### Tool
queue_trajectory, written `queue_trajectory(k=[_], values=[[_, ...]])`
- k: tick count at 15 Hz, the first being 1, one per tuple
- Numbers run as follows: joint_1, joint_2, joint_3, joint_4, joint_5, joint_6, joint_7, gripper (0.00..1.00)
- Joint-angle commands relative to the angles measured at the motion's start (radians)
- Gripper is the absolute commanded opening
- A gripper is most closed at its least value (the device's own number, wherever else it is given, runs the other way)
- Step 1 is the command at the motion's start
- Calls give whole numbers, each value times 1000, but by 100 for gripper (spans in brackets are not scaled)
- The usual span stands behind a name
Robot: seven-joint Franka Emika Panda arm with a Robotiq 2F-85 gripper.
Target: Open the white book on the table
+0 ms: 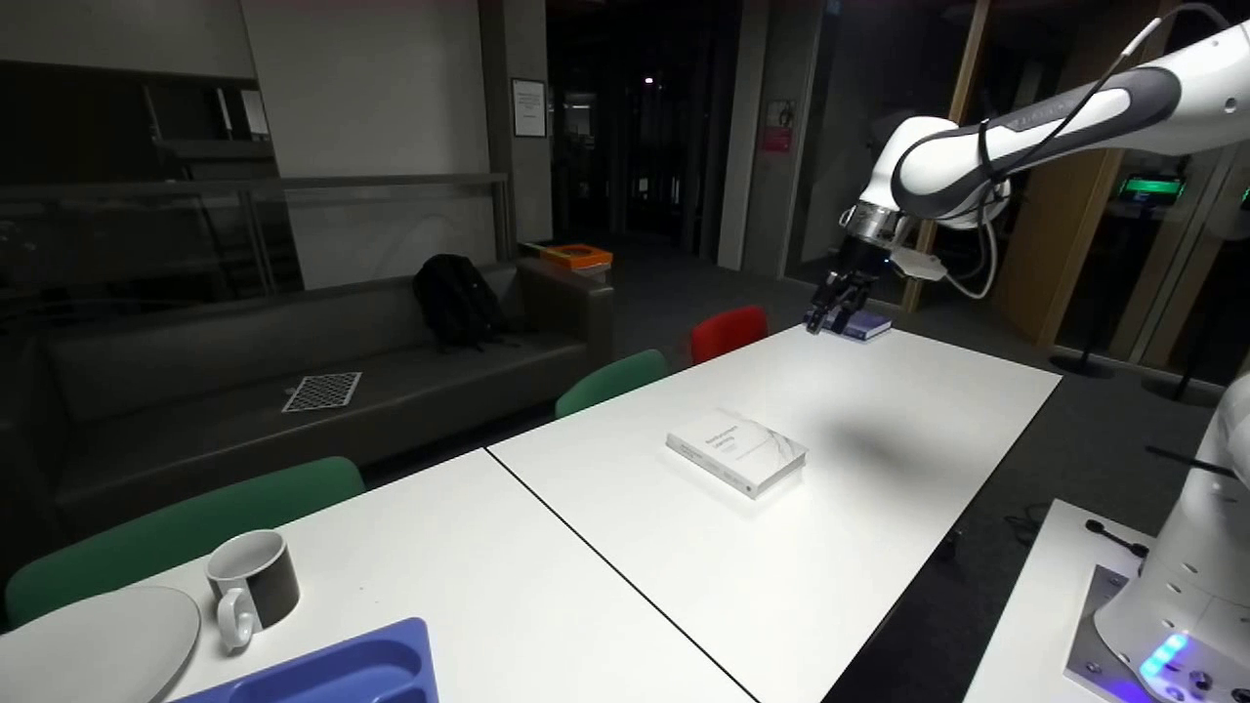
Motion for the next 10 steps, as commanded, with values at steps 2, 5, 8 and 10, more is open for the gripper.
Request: queue_trajectory(k=[2, 5, 8, 10], values=[[-51, 165, -1, 106, -113, 65, 33, 100], [-74, 241, -19, 149, -116, 55, 23, 100], [-99, 299, -37, 186, -78, 37, -3, 100], [-119, 328, -49, 205, -56, 32, -14, 100]])
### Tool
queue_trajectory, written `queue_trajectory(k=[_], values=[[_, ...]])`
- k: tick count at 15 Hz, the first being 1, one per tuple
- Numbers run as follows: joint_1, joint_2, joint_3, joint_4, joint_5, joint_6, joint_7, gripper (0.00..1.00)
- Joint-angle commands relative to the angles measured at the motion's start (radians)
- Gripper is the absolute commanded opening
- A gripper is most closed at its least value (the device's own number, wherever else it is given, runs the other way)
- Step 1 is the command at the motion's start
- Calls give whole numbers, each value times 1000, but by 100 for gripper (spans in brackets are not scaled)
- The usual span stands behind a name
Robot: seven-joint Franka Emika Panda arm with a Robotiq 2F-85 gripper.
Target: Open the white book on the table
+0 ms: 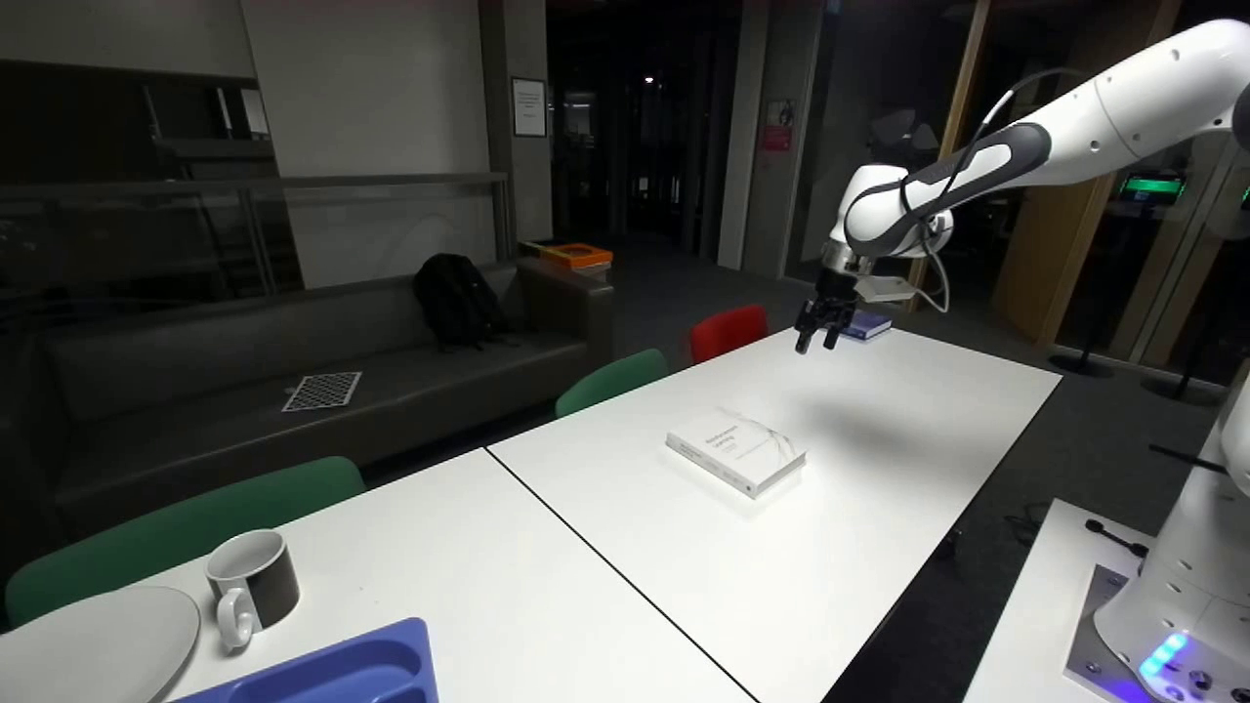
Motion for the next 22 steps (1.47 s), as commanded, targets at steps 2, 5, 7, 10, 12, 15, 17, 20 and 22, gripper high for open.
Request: queue_trajectory(k=[2, 5, 7, 10, 12, 15, 17, 20, 22], values=[[-54, 71, -19, 74, 59, -28, -32, 100], [-59, 65, -14, 49, 73, -23, -17, 100], [-64, 71, -14, 52, 78, -28, -22, 100], [-62, 72, -11, 51, 78, -28, -21, 100], [-56, 57, -6, 32, 78, -7, -24, 100], [-57, 76, 0, 51, 99, -2, -25, 100], [-58, 98, 5, 74, 116, -10, -38, 100], [-65, 156, 9, 122, 142, -17, -46, 100], [-71, 210, 8, 165, 143, -24, -41, 100]])
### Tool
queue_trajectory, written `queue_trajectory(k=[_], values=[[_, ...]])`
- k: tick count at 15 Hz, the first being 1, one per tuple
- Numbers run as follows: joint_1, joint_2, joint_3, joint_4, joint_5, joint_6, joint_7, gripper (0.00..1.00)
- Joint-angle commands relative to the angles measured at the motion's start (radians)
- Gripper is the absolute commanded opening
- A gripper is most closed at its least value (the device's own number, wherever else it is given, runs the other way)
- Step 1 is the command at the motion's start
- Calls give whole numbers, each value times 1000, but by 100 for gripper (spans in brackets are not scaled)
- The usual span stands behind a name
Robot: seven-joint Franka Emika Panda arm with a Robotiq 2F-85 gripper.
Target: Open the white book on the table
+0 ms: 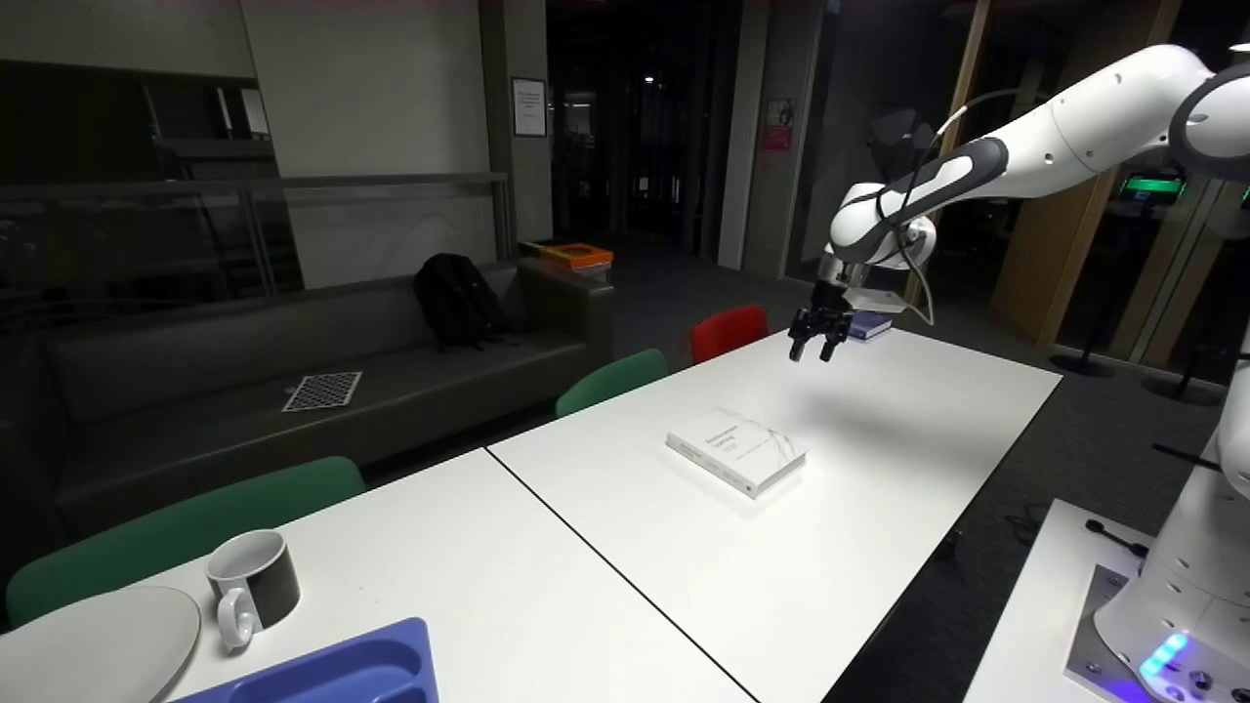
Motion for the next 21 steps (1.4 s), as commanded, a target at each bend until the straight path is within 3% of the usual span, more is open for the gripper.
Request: queue_trajectory(k=[1, 8, 16, 21], values=[[-22, 116, 9, 106, 23, -9, -14, 100], [-45, 304, 23, 268, 10, -39, 6, 100], [-95, 413, 55, 380, 35, -76, -13, 100], [-133, 470, 67, 455, 63, -162, -15, 100]])
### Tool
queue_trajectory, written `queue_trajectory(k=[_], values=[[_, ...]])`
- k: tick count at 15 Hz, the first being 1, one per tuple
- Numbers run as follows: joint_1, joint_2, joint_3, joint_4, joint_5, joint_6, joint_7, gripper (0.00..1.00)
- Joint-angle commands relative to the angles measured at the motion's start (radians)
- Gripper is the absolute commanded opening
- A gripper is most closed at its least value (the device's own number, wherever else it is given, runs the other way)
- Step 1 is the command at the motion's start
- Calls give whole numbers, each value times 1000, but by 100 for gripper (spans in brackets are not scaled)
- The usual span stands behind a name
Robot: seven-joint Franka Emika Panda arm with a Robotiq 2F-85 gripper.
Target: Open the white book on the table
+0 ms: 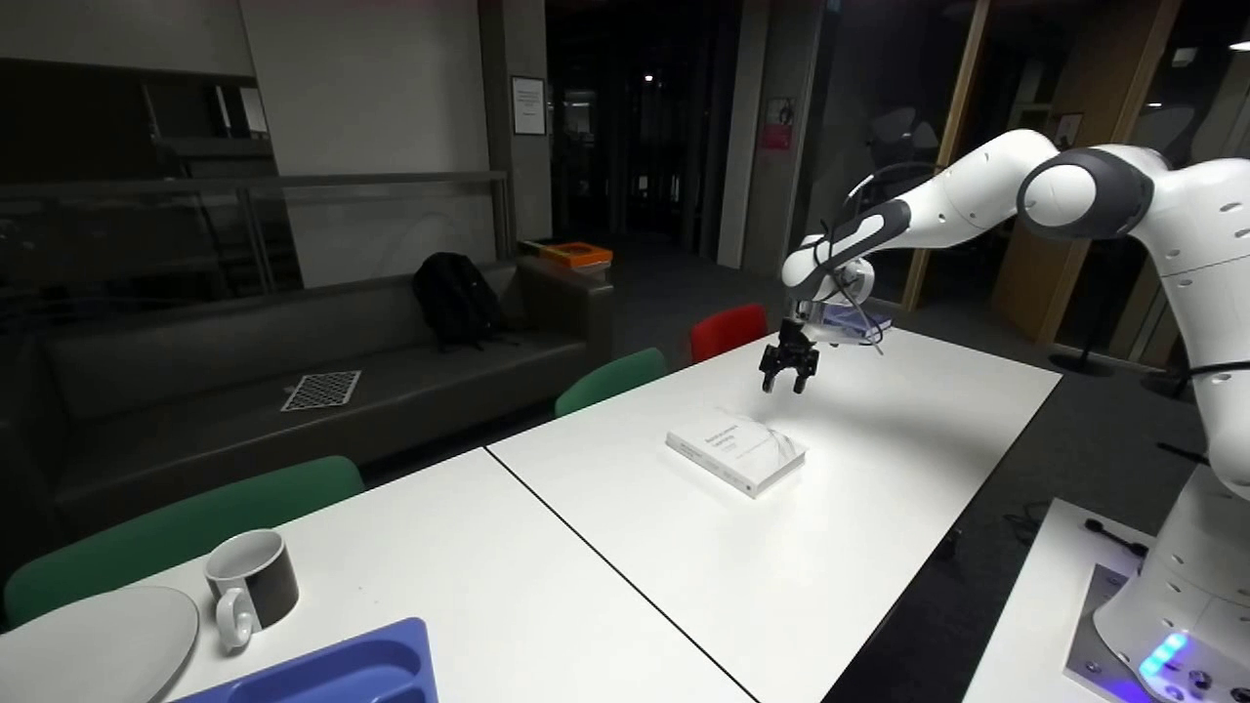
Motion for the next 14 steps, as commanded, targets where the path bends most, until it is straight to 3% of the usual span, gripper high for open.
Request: queue_trajectory(k=[1, 7, 8, 11, 14], values=[[-47, 53, 28, 94, 34, -88, -16, 100], [-55, 71, 34, 155, 28, -223, -15, 100], [-34, 78, 15, 127, 10, -150, 2, 100], [-33, 78, 17, 142, 11, -190, 1, 100], [-26, 65, 11, 121, 7, -154, 13, 100]])
